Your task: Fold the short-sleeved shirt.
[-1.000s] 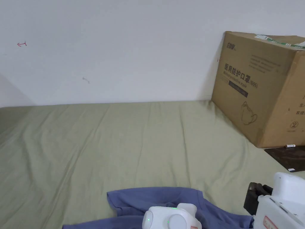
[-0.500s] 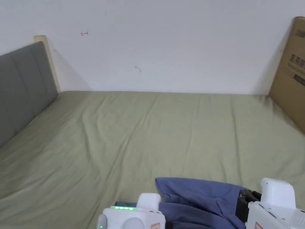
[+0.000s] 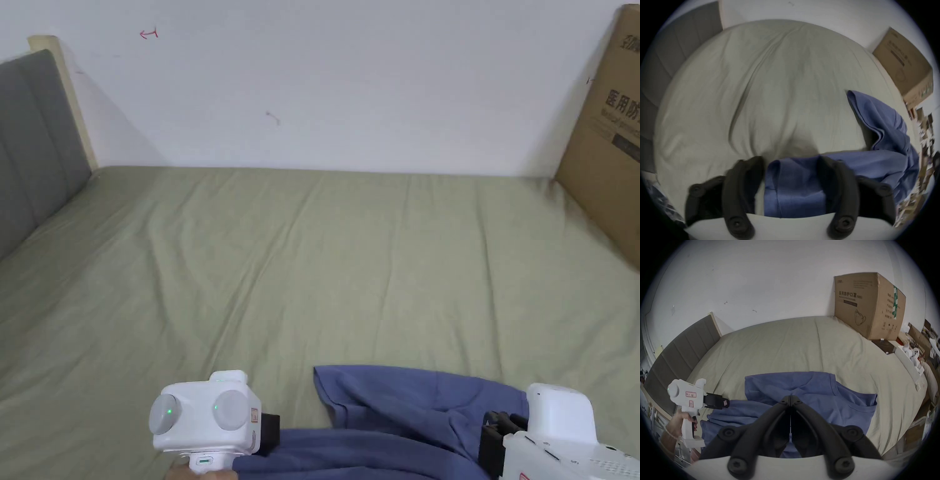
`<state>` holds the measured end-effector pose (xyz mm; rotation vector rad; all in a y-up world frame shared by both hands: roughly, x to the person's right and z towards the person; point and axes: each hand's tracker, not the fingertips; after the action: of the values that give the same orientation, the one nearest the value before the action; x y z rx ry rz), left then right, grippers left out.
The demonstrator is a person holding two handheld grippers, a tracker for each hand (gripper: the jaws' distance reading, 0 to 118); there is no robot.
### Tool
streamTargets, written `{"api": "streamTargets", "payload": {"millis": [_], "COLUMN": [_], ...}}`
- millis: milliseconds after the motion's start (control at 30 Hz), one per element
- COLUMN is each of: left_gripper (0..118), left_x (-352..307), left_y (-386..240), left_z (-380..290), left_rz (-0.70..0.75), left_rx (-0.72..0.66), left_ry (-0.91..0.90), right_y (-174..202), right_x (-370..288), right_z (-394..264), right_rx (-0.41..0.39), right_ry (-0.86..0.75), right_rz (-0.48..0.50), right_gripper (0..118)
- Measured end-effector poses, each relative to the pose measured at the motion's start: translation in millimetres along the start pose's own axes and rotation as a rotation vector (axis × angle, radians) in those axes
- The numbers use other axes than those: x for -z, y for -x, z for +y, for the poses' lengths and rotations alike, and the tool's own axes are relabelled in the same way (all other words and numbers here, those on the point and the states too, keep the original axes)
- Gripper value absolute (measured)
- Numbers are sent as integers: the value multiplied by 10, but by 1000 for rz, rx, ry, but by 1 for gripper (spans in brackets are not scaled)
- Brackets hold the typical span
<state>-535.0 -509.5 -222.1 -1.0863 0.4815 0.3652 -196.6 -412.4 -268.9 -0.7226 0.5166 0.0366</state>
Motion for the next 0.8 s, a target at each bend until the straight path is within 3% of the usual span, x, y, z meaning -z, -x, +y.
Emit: {"api": "streamTargets", "payload": {"millis": [33, 67, 100, 267, 300, 367, 400, 533, 600, 667, 700, 767, 800], "left_gripper": [54, 35, 3, 2, 2, 2, 2, 2, 2, 2, 2, 2, 2], "left_x": [-24, -40, -65, -354, -468, -641, -724, -906, -941, -941, -934, -899, -886], "left_y": [-15, 10, 45, 210, 223, 250, 255, 296, 316, 321, 322, 329, 342], "left_z": [-28, -29, -21, -19, -23, -24, -38, -64, -61, -56, -55, -50, -50], "left_rz": [18, 44, 41, -63, -73, -127, -119, -122, -136, -140, -137, -125, -119], "left_rx": [14, -1, -19, -90, -85, -89, -92, -92, -108, -119, -115, -104, -103], "left_ry": [-8, -17, -16, -37, -51, -103, -105, -147, -149, -155, -154, -146, -139], "right_y": [-36, -72, -112, -315, -348, -412, -449, -541, -517, -451, -406, -355, -345], "right_x": [16, 37, 55, 290, 379, 677, 880, 1597, 1950, 2263, 2386, 2529, 2532], "right_z": [-3, 1, 9, 284, 372, 530, 602, 842, 882, 817, 762, 641, 648], "right_rx": [16, 30, 36, 27, 19, -49, -85, -140, -164, -194, -233, -308, -301], "right_ry": [5, 10, 14, 33, 57, 87, 132, 277, 379, 493, 539, 553, 531], "right_rz": [0, -1, 0, 18, 11, -24, -31, -13, 45, 57, 54, 11, 21], "right_gripper": [1, 1, 1, 5, 25, 86, 109, 109, 109, 100, 88, 86, 79]}}
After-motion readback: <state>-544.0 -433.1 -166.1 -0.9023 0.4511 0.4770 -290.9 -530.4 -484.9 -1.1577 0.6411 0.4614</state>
